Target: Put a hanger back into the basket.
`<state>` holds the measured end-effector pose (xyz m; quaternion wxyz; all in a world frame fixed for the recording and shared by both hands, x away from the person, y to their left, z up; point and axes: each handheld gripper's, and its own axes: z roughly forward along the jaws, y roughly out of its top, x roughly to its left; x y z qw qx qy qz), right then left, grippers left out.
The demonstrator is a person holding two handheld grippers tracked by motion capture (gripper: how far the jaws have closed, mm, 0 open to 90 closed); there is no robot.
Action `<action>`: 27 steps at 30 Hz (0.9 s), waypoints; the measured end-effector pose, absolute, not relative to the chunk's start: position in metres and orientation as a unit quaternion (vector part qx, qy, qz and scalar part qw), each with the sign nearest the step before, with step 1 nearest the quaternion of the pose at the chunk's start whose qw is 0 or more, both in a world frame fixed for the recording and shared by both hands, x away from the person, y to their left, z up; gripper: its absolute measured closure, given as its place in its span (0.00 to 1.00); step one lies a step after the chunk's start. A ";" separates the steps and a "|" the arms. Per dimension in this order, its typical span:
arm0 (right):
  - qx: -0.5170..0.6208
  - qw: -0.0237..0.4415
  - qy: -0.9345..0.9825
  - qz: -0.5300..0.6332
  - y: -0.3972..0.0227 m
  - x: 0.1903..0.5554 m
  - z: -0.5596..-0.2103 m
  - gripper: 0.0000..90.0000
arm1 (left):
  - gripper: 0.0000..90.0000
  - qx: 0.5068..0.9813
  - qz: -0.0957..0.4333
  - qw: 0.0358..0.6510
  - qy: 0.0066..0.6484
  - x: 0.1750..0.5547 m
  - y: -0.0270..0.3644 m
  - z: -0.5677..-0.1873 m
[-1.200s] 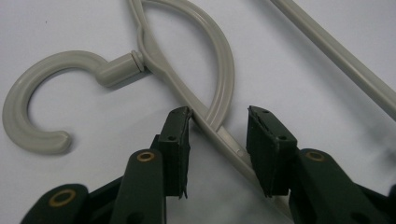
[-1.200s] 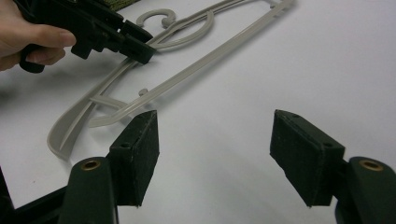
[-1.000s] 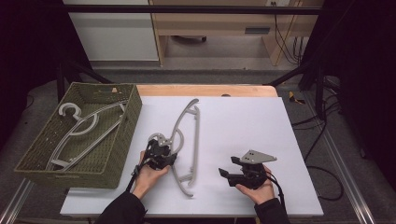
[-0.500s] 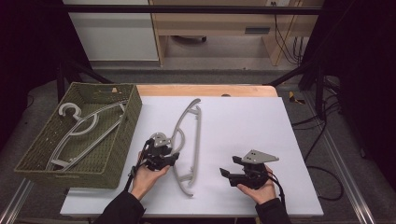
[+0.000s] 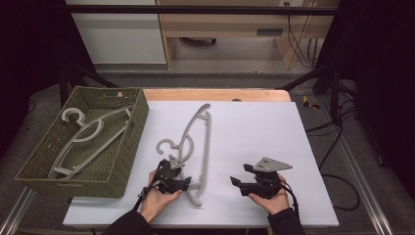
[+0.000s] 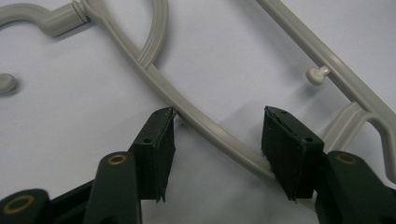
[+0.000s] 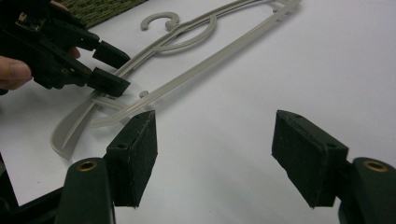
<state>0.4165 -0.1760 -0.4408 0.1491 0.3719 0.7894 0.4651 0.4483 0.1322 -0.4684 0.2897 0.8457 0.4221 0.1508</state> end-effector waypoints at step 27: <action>0.378 0.148 0.786 0.466 -0.180 0.416 -0.440 0.34 | 0.90 0.857 0.113 0.262 0.430 0.452 0.198 -0.460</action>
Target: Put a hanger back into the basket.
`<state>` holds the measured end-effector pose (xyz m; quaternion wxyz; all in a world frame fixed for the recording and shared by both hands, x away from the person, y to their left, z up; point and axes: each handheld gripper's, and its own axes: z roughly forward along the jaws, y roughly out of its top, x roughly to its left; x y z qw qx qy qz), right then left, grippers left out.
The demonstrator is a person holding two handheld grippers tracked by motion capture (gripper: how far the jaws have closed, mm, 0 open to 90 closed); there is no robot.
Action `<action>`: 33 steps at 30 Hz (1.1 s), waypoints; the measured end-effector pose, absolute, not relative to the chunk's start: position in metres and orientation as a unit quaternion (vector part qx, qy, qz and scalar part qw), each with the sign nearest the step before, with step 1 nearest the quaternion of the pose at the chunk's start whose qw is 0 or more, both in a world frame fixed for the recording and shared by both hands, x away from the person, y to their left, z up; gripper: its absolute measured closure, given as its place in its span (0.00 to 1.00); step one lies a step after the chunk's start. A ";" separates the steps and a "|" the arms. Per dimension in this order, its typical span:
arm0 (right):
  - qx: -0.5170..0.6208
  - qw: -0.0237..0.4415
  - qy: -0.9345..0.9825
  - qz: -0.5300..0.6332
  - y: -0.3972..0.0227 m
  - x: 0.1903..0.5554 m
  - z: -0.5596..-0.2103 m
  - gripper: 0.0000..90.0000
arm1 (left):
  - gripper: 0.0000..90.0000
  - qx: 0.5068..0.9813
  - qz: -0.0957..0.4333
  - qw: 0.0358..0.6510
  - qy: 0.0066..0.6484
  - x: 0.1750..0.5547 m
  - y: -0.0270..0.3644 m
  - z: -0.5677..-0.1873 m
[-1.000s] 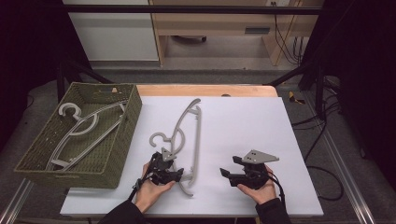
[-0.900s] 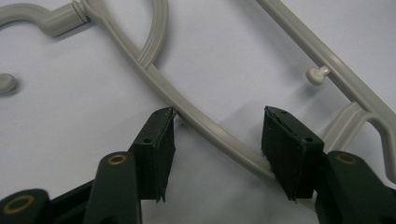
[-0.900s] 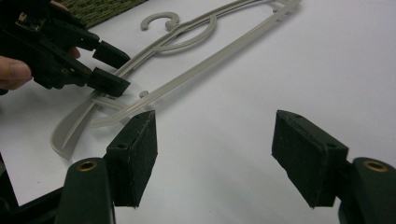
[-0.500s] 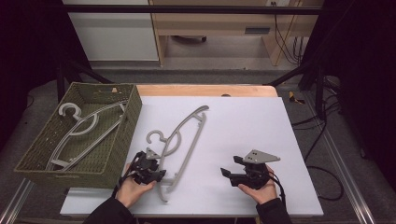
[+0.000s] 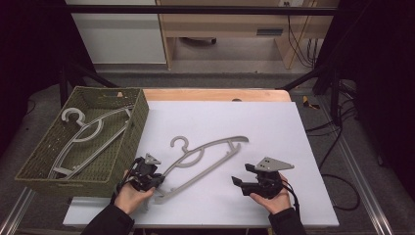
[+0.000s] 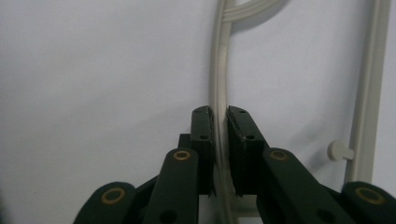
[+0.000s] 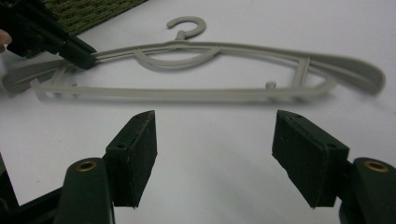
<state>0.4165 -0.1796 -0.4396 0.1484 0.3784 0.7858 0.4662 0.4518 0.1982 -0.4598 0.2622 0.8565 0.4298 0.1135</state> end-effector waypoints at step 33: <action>0.396 0.159 0.765 0.483 -0.203 0.415 -0.429 0.33 | 0.92 0.854 0.148 0.292 0.405 0.445 0.194 -0.438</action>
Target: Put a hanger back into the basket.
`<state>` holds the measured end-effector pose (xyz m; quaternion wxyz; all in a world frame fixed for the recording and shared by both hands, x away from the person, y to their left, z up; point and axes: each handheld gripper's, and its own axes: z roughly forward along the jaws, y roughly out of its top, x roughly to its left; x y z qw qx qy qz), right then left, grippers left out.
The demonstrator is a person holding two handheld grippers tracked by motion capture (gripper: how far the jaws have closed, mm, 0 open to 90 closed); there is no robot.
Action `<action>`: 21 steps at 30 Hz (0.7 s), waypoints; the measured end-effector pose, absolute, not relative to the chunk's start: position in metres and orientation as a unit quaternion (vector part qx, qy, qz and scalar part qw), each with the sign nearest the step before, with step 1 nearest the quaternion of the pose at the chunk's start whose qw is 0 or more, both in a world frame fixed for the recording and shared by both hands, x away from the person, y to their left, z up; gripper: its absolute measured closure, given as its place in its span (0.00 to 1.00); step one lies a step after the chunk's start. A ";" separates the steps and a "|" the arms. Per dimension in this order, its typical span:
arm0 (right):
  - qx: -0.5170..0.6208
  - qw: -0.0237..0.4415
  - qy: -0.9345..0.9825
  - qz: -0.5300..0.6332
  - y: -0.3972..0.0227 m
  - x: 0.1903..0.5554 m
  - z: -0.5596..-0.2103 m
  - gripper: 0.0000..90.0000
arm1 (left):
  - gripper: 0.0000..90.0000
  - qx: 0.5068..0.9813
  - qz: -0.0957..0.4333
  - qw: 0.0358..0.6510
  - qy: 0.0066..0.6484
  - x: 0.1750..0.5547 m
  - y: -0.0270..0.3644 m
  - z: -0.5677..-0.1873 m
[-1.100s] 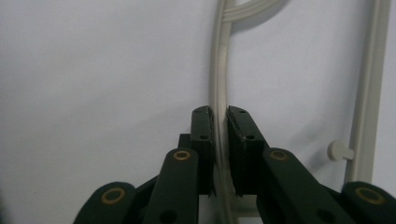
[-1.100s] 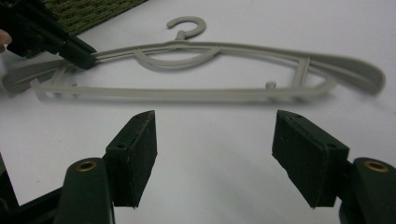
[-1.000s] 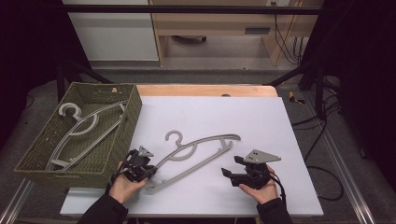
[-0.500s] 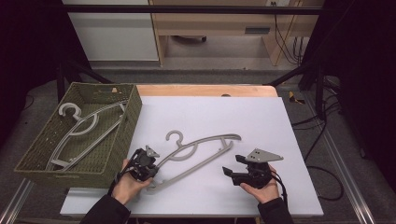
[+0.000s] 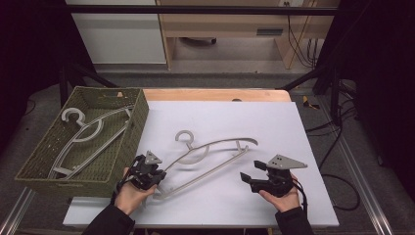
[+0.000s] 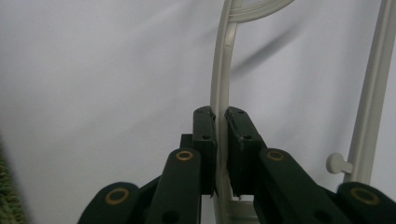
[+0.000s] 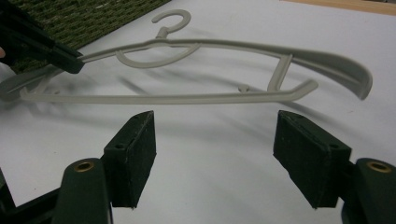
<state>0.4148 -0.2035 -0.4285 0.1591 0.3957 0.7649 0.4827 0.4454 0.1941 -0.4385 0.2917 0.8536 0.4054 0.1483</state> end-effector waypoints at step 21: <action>0.427 0.190 0.735 0.492 -0.240 0.412 -0.418 0.12 | 0.92 0.817 0.220 0.348 0.404 0.421 0.227 -0.369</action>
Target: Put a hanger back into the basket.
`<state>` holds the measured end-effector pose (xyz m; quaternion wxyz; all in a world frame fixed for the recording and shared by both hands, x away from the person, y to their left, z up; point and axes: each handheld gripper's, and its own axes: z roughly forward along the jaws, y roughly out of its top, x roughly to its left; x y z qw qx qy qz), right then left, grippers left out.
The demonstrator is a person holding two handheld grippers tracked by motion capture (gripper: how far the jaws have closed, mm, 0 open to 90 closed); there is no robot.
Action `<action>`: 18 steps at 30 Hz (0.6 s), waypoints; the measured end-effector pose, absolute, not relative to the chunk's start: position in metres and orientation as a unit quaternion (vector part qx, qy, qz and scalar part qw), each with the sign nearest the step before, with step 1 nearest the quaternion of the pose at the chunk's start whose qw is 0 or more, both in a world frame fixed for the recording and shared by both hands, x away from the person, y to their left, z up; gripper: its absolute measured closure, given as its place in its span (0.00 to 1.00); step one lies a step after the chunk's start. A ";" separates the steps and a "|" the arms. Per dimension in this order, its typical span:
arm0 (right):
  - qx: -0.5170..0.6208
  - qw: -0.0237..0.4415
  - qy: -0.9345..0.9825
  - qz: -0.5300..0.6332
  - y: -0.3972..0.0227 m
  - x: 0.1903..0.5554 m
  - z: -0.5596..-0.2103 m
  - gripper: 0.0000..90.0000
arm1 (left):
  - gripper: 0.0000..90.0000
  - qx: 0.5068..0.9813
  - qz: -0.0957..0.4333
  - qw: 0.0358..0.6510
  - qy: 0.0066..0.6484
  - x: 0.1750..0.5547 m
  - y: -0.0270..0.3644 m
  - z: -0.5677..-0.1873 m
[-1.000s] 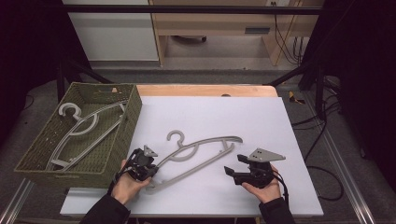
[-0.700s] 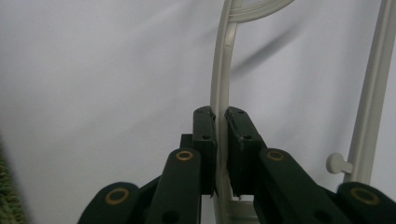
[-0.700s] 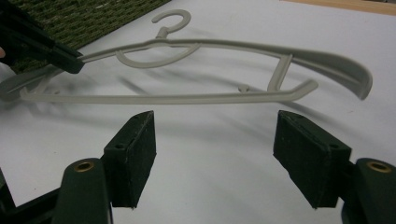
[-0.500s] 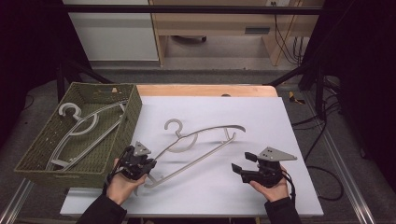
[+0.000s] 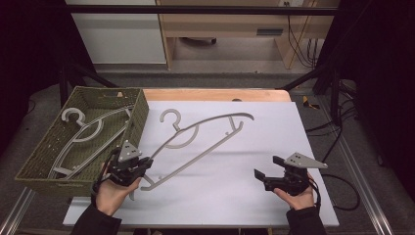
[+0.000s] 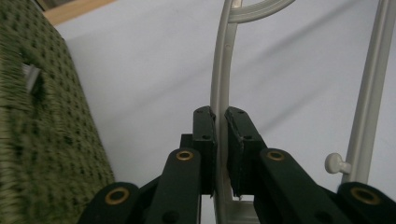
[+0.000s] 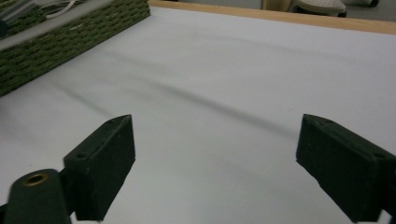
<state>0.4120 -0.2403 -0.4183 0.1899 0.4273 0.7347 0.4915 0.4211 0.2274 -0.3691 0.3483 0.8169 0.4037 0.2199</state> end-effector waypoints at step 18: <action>0.429 0.217 0.720 0.501 -0.257 0.409 -0.411 0.07 | 0.92 0.779 0.277 0.370 0.424 0.422 0.281 -0.320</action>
